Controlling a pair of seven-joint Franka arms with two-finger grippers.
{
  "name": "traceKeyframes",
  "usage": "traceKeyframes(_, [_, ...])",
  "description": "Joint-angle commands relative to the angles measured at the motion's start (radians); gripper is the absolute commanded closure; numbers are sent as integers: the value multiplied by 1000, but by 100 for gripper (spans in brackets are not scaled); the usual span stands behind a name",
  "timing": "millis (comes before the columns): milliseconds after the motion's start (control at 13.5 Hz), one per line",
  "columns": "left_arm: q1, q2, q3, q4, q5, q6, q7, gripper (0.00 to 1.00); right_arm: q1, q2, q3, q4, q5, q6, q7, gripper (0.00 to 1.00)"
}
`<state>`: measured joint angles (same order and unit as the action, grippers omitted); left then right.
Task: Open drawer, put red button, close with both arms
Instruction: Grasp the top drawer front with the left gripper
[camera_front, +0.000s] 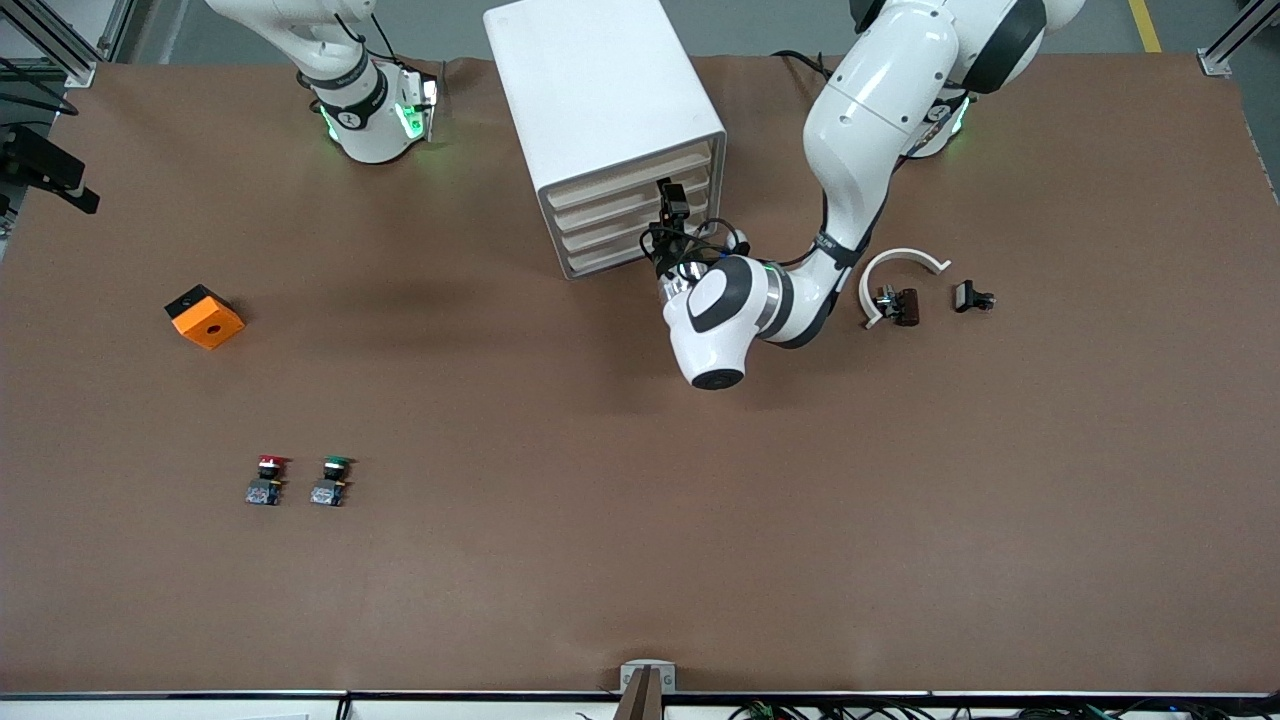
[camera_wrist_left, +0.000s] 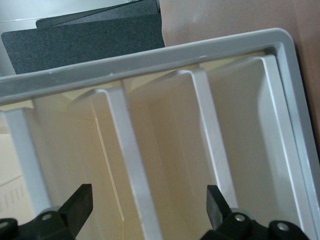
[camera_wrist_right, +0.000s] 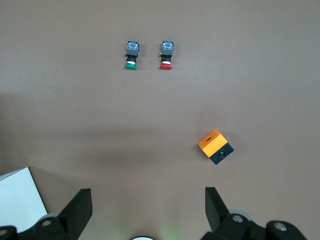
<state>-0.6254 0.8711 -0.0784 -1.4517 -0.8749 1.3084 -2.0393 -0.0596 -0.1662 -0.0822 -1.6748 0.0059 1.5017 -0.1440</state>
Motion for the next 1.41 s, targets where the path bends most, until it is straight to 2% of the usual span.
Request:
traceKeyframes(0, [-4, 0, 5, 7, -6, -15, -7, 0, 6, -26, -1, -23, -11, 2, 14, 0])
traceKeyframes(148, [-7, 0, 3, -2, -6, -18, -12, 0, 6, -27, -1, -23, -11, 2, 14, 0])
traceKeyframes(222, [-8, 0, 3, -7, -7, -20, -12, 11, 6, -27, -1, -23, -11, 2, 14, 0])
traceKeyframes(370, [-14, 0, 0, -12, -10, -26, -16, 24, 6, -27, -1, -23, -11, 2, 14, 0])
traceKeyframes(667, [-40, 2, 0, -30, -13, -52, -16, 68, 6, -26, -1, -19, -11, 0, 15, 0])
traceKeyframes(815, [-43, 2, 0, -30, -15, -52, -18, 79, 6, -19, -1, -5, -12, -5, 8, 0])
traceKeyframes(889, [-36, 2, 0, -29, -19, -54, -16, 90, 4, -19, -2, 0, -12, -5, 6, 0])
traceKeyframes(963, [-24, 2, 2, -29, -22, -54, -18, 95, 4, -15, -2, 9, -12, -5, 6, 0])
traceKeyframes(1333, [52, 6, 8, -22, -44, -52, -16, 95, -11, 37, -8, 41, -12, -15, 15, 0])
